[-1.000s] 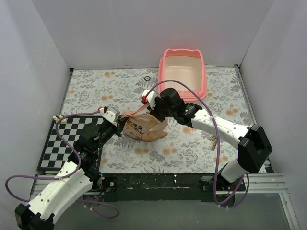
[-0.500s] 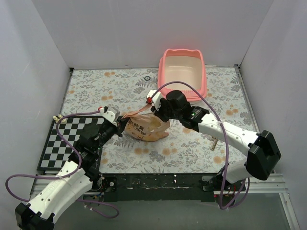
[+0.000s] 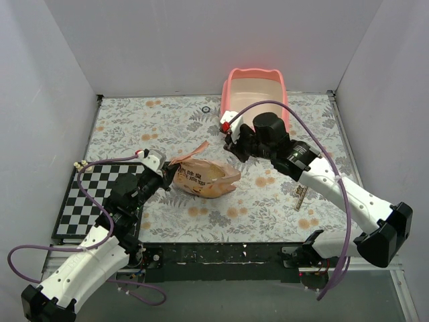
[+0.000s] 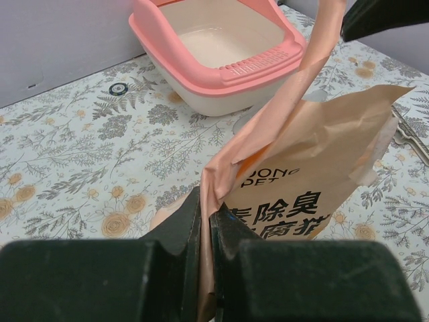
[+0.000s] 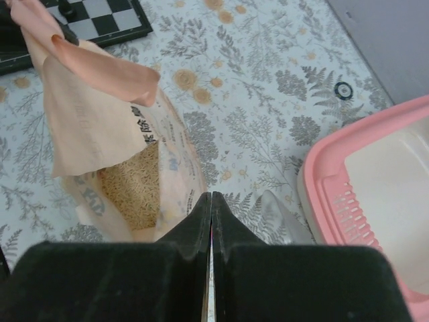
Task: Fill the litter box with clean litter
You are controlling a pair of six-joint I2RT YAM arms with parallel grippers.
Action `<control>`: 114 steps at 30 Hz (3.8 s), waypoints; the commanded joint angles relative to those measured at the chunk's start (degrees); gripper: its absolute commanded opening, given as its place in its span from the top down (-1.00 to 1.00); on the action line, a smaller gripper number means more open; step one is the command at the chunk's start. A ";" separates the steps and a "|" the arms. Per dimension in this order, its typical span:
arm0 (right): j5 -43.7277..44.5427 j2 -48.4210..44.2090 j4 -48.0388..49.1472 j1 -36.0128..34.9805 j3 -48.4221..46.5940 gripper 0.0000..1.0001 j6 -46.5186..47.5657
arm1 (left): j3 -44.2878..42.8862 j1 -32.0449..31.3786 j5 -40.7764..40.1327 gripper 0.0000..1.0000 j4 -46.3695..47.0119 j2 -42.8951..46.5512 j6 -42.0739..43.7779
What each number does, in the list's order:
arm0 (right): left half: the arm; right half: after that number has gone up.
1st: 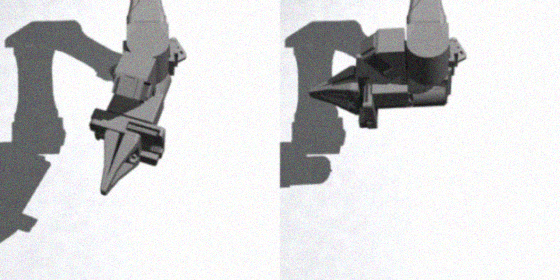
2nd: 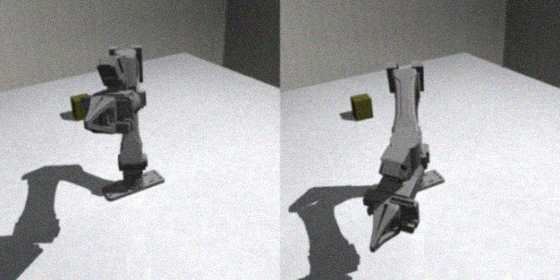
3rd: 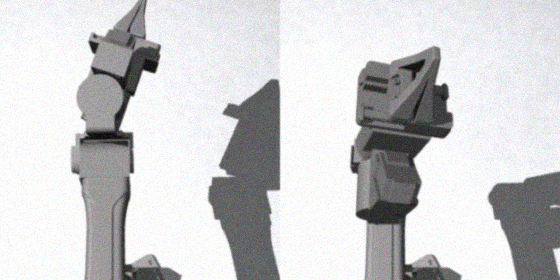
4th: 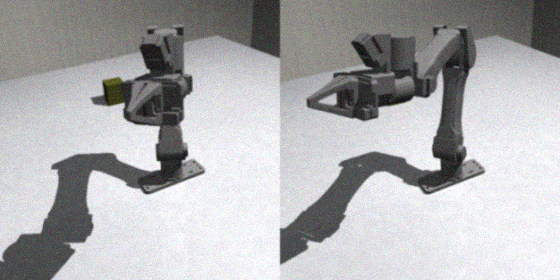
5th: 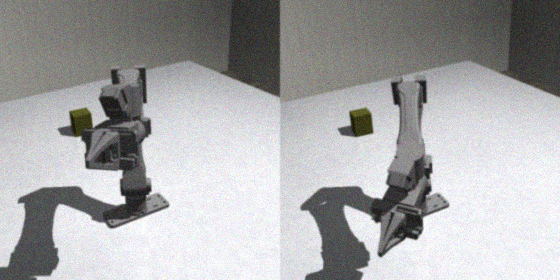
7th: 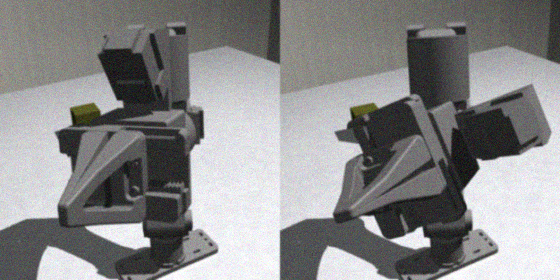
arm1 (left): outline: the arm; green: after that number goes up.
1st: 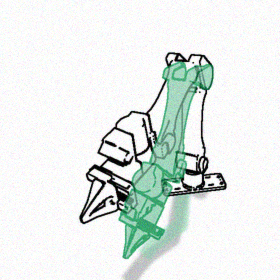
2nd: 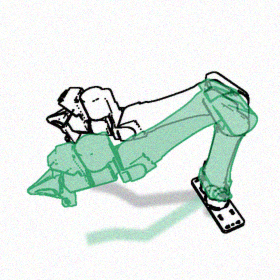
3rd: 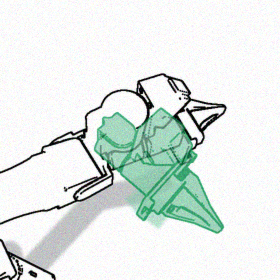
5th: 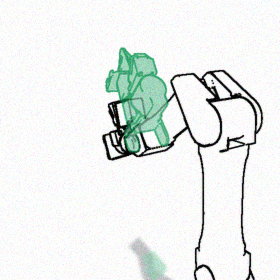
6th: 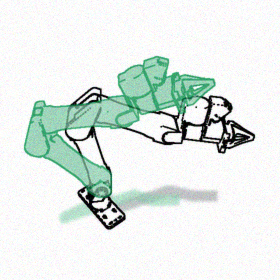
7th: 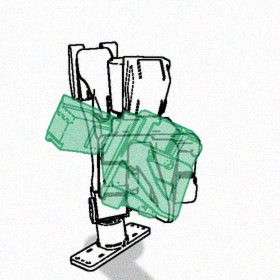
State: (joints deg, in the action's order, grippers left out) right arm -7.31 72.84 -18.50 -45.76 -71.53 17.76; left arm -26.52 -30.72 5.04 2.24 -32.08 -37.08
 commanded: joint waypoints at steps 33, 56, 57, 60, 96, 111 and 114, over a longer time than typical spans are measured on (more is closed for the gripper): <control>-15.73 17.78 -4.26 -2.41 0.42 0.40 -7.04 | -0.99 0.57 -3.11 1.00 10.59 2.10 0.25; -5.43 17.61 2.07 -2.23 -1.69 -0.54 -6.77 | -9.60 0.57 0.41 0.17 9.01 -8.36 8.25; -4.65 16.82 1.81 -2.23 -1.69 -0.54 -6.60 | -9.43 0.57 0.32 0.17 9.10 -7.92 8.43; -2.98 14.62 -0.73 -2.23 -3.26 -0.54 -5.72 | -9.77 0.57 -0.03 0.18 8.22 -7.39 8.78; 10.22 49.59 0.65 18.16 -39.74 -0.42 -32.52 | -21.11 0.57 3.13 -0.43 -8.38 -3.25 -7.65; -4.19 58.90 4.27 18.16 -42.99 0.13 -28.23 | -20.41 0.57 2.70 -0.47 -10.85 -1.24 -8.97; -7.35 59.18 2.69 18.16 -43.35 0.49 -23.06 | -20.32 0.57 2.87 -0.47 -11.12 -1.24 -8.97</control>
State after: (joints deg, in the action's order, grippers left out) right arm -8.03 130.96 -15.86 -27.49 -112.20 -12.91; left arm -46.76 -30.15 8.01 -7.57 -33.47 -45.91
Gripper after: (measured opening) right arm 0.379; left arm 0.735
